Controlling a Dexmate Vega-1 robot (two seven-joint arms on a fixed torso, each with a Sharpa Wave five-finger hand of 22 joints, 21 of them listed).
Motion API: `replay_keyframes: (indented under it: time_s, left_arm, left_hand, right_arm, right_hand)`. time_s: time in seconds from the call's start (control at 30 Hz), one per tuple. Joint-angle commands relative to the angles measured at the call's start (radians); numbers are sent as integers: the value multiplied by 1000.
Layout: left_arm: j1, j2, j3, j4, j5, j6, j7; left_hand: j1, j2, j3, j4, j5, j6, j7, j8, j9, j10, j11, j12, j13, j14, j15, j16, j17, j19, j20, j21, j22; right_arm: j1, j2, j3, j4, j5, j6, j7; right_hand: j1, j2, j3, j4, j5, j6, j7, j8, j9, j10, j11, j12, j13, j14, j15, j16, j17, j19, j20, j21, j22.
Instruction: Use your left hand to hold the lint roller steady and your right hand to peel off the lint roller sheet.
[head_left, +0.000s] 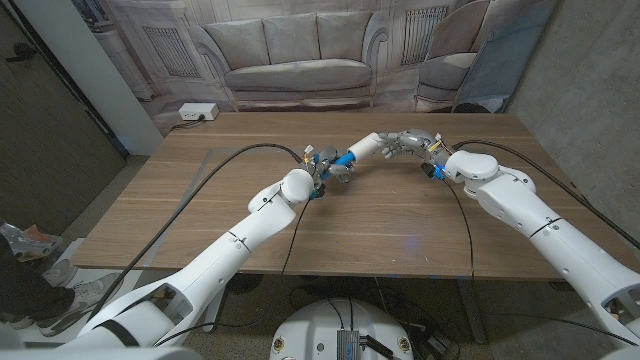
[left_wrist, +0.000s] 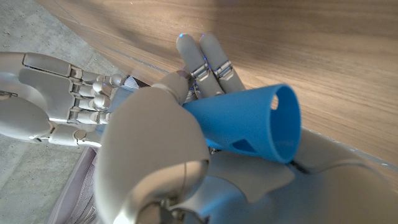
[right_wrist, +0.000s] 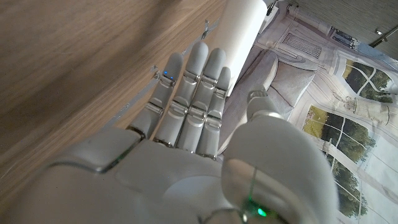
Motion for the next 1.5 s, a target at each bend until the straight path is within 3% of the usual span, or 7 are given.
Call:
replay_keyframes:
  time_s: [0.03, 0.37, 0.5, 0.67, 0.9, 1.2, 1.5]
  left_arm:
    - [-8, 1, 7, 7, 16, -39, 2]
    - [-7, 25, 36, -1, 97, -76, 36]
    - [-9, 16, 31, 9, 100, -64, 32]
    - [-19, 8, 35, 31, 113, -59, 26]
    - [-34, -2, 39, 51, 133, -52, 17]
    - [-44, -20, 36, 68, 152, -26, 15]
    - [-52, -39, 31, 84, 174, 3, 21]
  left_hand:
    - [14, 6, 9, 0, -2, 1, 13, -6, 5, 28, -20, -2, 4, -4, 1, -5, 5, -7, -39, 8, 2]
    - [16, 6, 15, -1, -3, 6, 15, -9, 6, 32, -23, -7, 1, -6, 1, -7, 10, -12, -39, 15, 1]
    - [15, 4, 17, 0, -4, 8, 10, -12, 5, 36, -27, -8, 0, -7, 1, -9, 13, -15, -38, 20, 0]
    - [14, 3, 18, 0, -5, 9, 10, -15, 4, 34, -30, -10, 1, -8, 1, -10, 16, -17, -39, 23, 0]
    - [12, 2, 21, 0, -5, 10, 7, -20, 2, 32, -27, -13, 2, -8, 1, -12, 19, -21, -38, 28, 0]
    - [12, 1, 25, 0, -6, 8, 8, -23, 6, 32, -31, -15, 4, -7, 0, -14, 23, -25, -38, 34, -1]
    - [12, 0, 29, -1, -7, 9, 8, -27, 6, 35, -27, -18, 3, -7, 1, -16, 27, -27, -37, 41, -1]
  right_arm:
    - [20, 10, -29, -20, -33, -89, -50]
    - [14, 47, -15, 10, -27, -45, -84]
    - [11, 60, -11, 21, -27, -28, -99]
    - [9, 69, -10, 31, -37, -13, -119]
    - [18, 78, -6, 39, -20, -34, -115]
    - [20, 82, -20, 54, -69, 10, -156]
    - [22, 103, -12, 77, -61, 40, -167]
  right_hand:
    - [10, -12, -28, 9, -3, 45, -5, 33, 23, 38, -1, 49, 39, 38, -48, 37, 18, 19, -9, 44, 28]
    - [-33, -7, -60, 40, -5, 58, 7, 40, 24, 37, 5, 75, 70, 48, -40, 48, 14, 13, -6, 77, 51]
    - [-38, 38, -54, 55, -1, 61, 8, 38, 20, 35, 6, 80, 77, 46, -38, 49, 10, 6, -8, 92, 62]
    - [31, 88, -24, 25, 3, 92, 3, 51, 19, 59, -3, 101, 94, 69, -54, 75, 13, -13, -16, 125, 85]
    - [173, 102, 21, -26, 4, 96, 1, 49, 10, 63, -18, 117, 113, 69, -72, 103, 27, -28, -34, 175, 107]
    - [262, 97, 36, -21, 0, 82, 7, 31, -5, 54, -35, 124, 129, 70, -86, 134, 52, -35, -49, 203, 89]
    - [311, 97, 27, -6, -2, 112, 33, 45, 15, 99, -52, 165, 170, 83, -89, 180, 88, -19, -57, 252, 76]
